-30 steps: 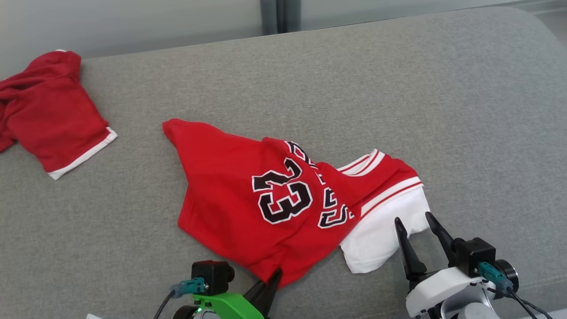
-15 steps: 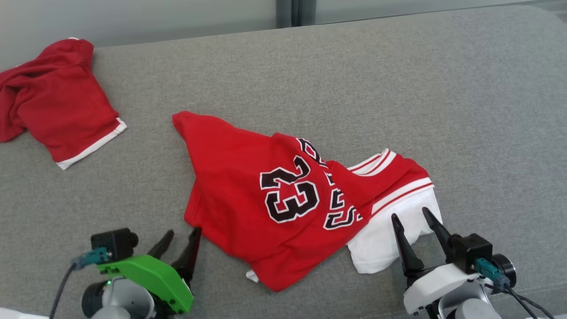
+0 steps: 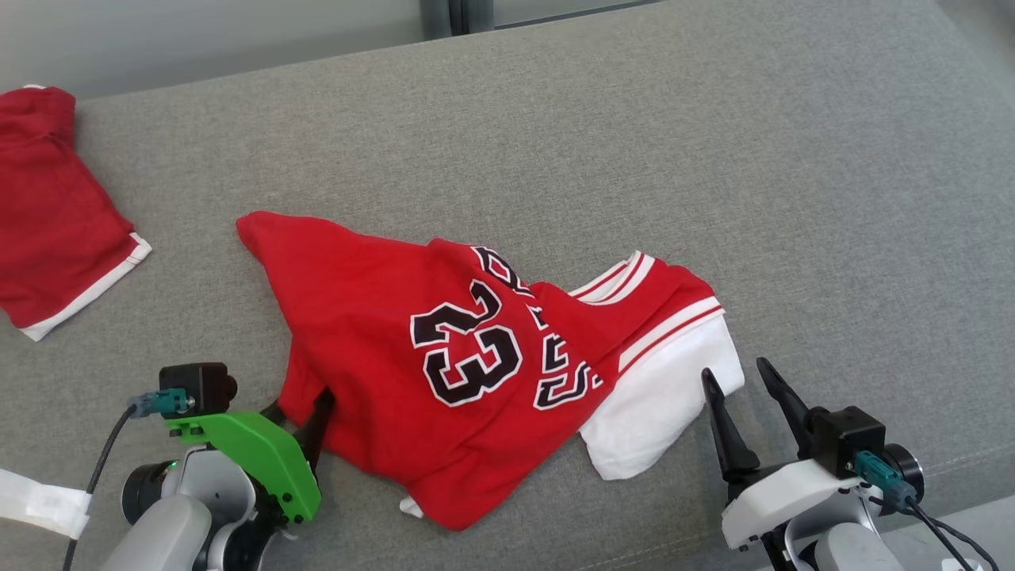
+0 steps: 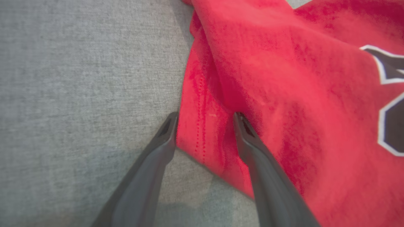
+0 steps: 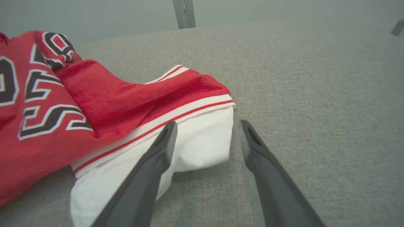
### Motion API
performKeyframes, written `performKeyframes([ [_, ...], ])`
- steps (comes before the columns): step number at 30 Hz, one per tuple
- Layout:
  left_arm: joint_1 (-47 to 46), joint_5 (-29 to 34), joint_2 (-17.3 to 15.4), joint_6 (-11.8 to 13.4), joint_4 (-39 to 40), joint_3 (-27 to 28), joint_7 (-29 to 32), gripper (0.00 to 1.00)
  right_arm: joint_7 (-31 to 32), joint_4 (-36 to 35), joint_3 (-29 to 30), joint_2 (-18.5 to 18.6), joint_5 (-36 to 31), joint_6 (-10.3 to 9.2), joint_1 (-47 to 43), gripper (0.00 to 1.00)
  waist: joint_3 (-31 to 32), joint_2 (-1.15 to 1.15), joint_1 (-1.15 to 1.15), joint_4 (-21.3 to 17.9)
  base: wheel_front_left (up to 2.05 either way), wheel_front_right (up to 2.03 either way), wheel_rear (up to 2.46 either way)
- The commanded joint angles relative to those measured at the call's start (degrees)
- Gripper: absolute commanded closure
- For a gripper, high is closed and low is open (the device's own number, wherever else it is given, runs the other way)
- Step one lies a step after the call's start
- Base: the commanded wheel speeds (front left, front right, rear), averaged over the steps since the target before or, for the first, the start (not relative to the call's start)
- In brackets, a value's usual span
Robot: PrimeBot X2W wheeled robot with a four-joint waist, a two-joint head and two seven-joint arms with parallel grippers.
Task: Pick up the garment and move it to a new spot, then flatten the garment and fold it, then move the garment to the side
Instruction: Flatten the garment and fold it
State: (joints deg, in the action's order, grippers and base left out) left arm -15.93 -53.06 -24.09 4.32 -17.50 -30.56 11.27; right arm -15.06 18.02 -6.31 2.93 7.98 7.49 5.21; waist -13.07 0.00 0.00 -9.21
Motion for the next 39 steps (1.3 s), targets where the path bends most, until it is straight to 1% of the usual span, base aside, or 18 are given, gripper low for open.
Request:
performKeyframes([
  [1,-0.13,0.08,0.04,-0.64,-0.37,-0.75,0.60,0.94,-0.17,-0.17,0.11,0.04,0.43,0.00,-0.28,0.00,-0.25,0.00,0.00,-0.52,0.00,0.00,0.00],
  [2,-0.22,0.46,-0.15,-1.13,-0.11,-1.20,0.83,1.00,-0.17,-0.15,0.15,0.03,0.48,0.00,-0.33,0.00,-0.23,0.00,0.00,-0.55,0.00,0.00,0.00],
  [6,-0.65,2.25,-1.01,-2.27,3.19,-2.90,0.80,1.00,-0.17,0.17,0.18,0.01,0.79,0.00,-0.92,0.00,0.40,0.00,0.00,-0.13,0.00,0.00,0.00],
  [9,-0.01,2.95,-2.22,-3.14,10.14,-3.32,0.26,1.00,-0.17,0.01,0.09,0.02,0.96,0.00,-0.94,0.00,1.00,0.00,0.00,0.60,0.00,0.00,0.00],
  [12,2.22,3.73,-4.77,-1.97,19.89,-2.30,-0.24,1.00,-0.17,-0.17,0.26,0.02,1.19,0.00,-1.36,0.00,1.50,0.00,0.00,1.56,0.00,0.00,0.00],
  [16,5.94,4.90,-8.97,1.55,33.84,-0.73,0.78,1.00,-0.17,-0.15,-0.28,0.04,1.80,0.00,-2.14,0.00,1.98,0.00,0.00,3.72,0.00,0.00,0.00],
  [18,7.68,5.36,-10.82,3.11,39.40,0.12,1.34,1.00,-0.17,-0.09,-0.58,0.03,1.99,0.00,-2.59,0.00,2.20,0.00,0.00,4.84,0.00,0.00,0.00],
  [19,8.30,5.38,-11.41,3.78,42.05,0.44,1.65,1.00,-0.17,0.00,-0.65,0.05,2.05,0.00,-2.64,0.00,2.32,0.00,0.00,5.35,0.00,0.00,0.00],
  [21,8.39,5.32,-11.76,4.24,46.24,0.18,2.40,1.00,-0.17,0.19,-0.71,0.05,1.89,0.00,-2.47,0.00,2.59,0.00,0.00,6.33,0.00,0.00,0.00],
  [23,8.08,4.96,-11.51,4.41,47.71,-0.03,2.86,1.00,-0.17,0.32,-0.92,0.04,1.77,0.00,-2.24,0.00,2.70,0.00,0.00,6.57,0.00,0.00,0.00],
  [26,4.55,4.93,-9.45,3.91,49.64,-1.98,4.97,1.00,-0.17,0.47,-1.43,0.04,1.42,0.00,-1.03,0.00,2.82,0.00,0.00,6.88,0.00,0.00,0.00],
  [29,0.01,4.22,-4.67,3.41,46.68,-4.88,6.99,1.00,-0.17,0.81,-2.48,0.05,1.27,0.00,-0.11,0.00,2.93,0.00,0.00,5.87,0.00,0.00,0.00],
  [30,-1.99,5.10,-3.56,3.52,44.57,-5.60,7.57,1.00,-0.17,0.90,-2.90,0.07,1.34,0.00,0.30,0.00,2.84,0.00,0.00,5.16,0.00,0.00,0.00],
  [32,-5.24,4.82,0.23,3.48,39.97,-7.44,8.65,1.00,-0.17,0.90,-3.70,0.04,1.87,0.00,1.38,0.00,2.26,0.00,0.00,3.31,0.00,0.00,0.00],
  [36,-12.62,5.41,6.77,3.57,29.45,-8.90,9.30,1.00,-0.17,1.16,-5.28,0.05,3.04,0.00,2.30,0.00,0.79,0.00,0.00,-1.22,0.00,0.00,0.00],
  [39,-18.42,7.02,9.92,3.46,20.68,-8.85,8.52,1.00,-0.17,1.22,-6.60,0.04,4.04,0.00,3.02,0.00,-0.41,0.00,0.00,-5.40,0.00,0.00,0.00],
])
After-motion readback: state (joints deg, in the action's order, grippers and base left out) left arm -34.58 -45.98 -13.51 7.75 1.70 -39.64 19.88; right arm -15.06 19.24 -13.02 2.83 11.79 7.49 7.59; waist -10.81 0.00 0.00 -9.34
